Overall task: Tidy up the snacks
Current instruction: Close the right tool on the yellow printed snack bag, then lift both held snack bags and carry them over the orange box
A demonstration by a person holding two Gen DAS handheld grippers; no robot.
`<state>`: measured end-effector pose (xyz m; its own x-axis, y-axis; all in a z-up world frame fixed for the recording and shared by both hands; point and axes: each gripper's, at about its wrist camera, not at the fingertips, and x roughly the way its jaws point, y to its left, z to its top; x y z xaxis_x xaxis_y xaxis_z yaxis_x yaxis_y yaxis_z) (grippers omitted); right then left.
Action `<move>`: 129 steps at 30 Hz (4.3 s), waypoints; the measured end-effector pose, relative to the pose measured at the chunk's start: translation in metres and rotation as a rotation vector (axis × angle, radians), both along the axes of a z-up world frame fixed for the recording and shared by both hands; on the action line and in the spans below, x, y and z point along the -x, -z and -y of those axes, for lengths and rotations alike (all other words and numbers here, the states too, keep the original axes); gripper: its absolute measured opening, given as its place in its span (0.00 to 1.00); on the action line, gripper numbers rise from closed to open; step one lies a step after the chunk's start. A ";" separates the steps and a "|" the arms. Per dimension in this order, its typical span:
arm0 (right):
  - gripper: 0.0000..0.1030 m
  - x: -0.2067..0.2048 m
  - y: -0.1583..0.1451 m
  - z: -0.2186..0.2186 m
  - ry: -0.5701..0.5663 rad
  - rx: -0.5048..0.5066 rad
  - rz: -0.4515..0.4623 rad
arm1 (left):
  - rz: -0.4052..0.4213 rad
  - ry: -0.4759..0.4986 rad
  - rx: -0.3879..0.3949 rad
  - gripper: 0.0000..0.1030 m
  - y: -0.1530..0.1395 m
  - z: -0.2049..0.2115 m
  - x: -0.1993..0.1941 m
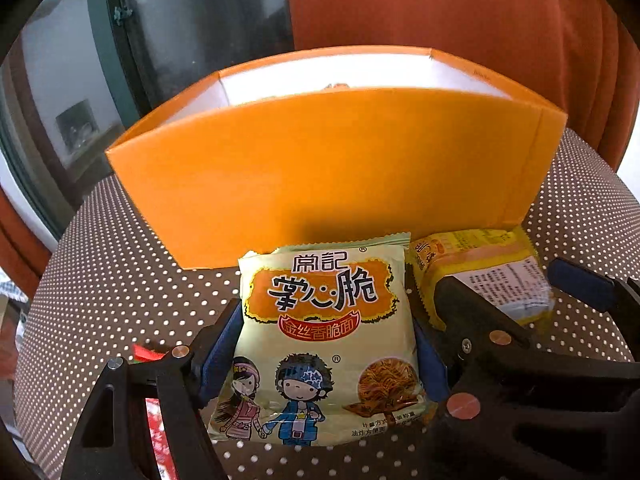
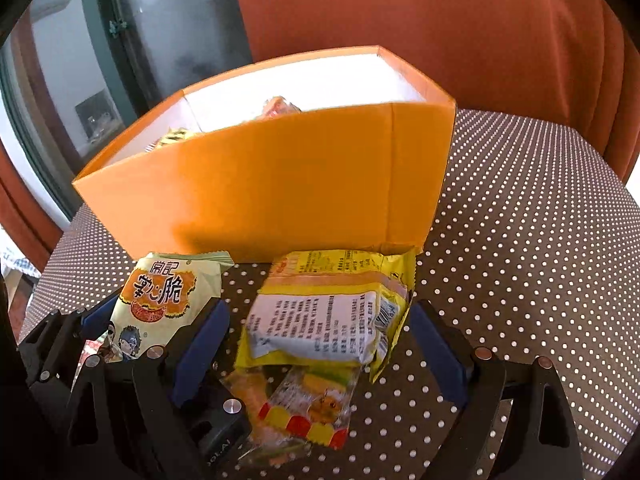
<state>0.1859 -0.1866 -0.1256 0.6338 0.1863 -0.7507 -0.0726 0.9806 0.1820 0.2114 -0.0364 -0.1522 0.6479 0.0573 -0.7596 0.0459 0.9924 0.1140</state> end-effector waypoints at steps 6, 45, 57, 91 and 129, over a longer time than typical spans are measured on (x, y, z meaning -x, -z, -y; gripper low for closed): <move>0.91 -0.016 0.013 -0.001 0.008 0.020 -0.038 | -0.032 0.005 -0.005 0.76 0.013 0.002 -0.016; 0.78 0.026 -0.014 0.003 0.031 0.017 0.032 | 0.069 0.055 0.025 0.76 -0.021 0.008 0.038; 0.79 0.053 -0.054 0.004 0.028 0.011 0.120 | 0.159 0.056 0.034 0.76 -0.060 0.001 0.068; 0.79 0.006 -0.155 -0.006 0.005 -0.031 0.366 | 0.359 0.015 0.024 0.76 -0.163 -0.010 0.023; 0.79 -0.155 -0.117 -0.001 0.020 -0.112 0.211 | 0.183 -0.012 -0.054 0.76 -0.131 0.021 -0.111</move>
